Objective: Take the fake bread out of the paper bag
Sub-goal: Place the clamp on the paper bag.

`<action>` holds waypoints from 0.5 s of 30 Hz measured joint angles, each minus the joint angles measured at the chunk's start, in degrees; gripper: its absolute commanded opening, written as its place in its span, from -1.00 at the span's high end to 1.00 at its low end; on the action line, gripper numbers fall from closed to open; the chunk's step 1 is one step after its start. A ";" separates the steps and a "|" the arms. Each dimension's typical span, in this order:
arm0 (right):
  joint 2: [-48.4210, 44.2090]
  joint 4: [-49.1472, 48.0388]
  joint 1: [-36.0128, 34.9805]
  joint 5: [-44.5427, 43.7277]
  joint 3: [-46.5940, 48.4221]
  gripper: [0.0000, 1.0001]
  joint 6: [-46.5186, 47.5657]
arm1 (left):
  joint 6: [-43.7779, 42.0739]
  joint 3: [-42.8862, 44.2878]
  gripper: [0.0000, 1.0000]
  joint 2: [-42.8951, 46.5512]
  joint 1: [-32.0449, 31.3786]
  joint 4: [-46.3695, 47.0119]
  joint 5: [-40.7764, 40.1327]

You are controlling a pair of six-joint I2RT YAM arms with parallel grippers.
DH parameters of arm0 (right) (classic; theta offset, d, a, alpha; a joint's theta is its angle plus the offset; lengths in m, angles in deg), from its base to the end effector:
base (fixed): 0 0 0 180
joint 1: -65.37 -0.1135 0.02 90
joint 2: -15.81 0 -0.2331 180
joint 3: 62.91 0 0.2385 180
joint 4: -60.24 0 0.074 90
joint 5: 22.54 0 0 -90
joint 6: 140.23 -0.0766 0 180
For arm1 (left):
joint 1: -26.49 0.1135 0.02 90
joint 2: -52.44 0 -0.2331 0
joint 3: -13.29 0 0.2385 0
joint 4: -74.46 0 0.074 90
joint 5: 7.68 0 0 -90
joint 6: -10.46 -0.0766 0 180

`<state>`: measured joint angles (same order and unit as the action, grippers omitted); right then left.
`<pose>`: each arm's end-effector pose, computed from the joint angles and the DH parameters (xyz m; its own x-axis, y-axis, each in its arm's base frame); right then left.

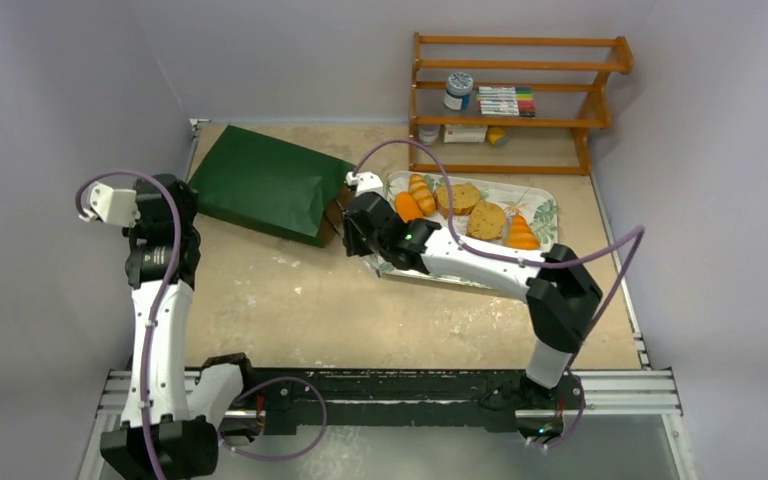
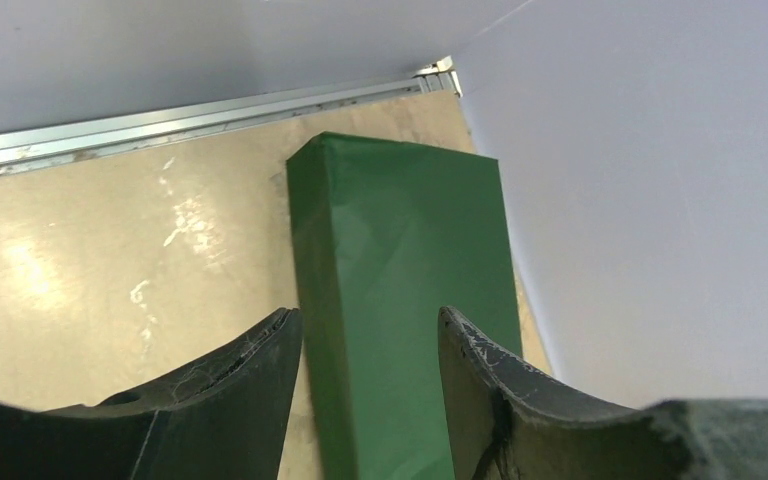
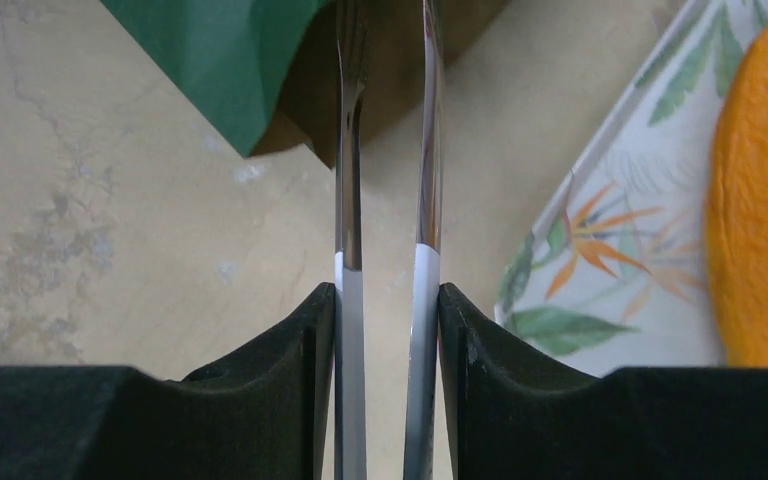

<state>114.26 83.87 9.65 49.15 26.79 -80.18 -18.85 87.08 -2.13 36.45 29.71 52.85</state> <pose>0.2530 0.3284 0.2292 -0.5784 -0.0070 -0.8157 -0.3996 0.8742 0.2758 0.2269 0.0781 0.3213 0.3048 -0.7173 -0.6266 -0.6579 0.3172 -0.6830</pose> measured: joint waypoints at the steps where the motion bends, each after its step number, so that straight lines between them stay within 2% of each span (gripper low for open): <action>1: 1.53 -0.59 0.11 0.11 1.38 0.18 0.26 | -0.31 -0.70 -0.02 1.25 -0.15 -0.92 -0.04; 6: 8.76 -2.82 0.35 1.40 6.64 0.18 1.27 | -1.11 -2.86 0.00 5.31 -0.28 -3.52 -0.52; 15: 18.67 -8.24 0.57 1.92 9.81 0.17 1.95 | -1.97 -5.70 0.02 8.66 -0.39 -6.21 -0.76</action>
<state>132.93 75.63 10.22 51.08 36.61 -78.24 -20.82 81.38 6.53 36.06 23.51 52.08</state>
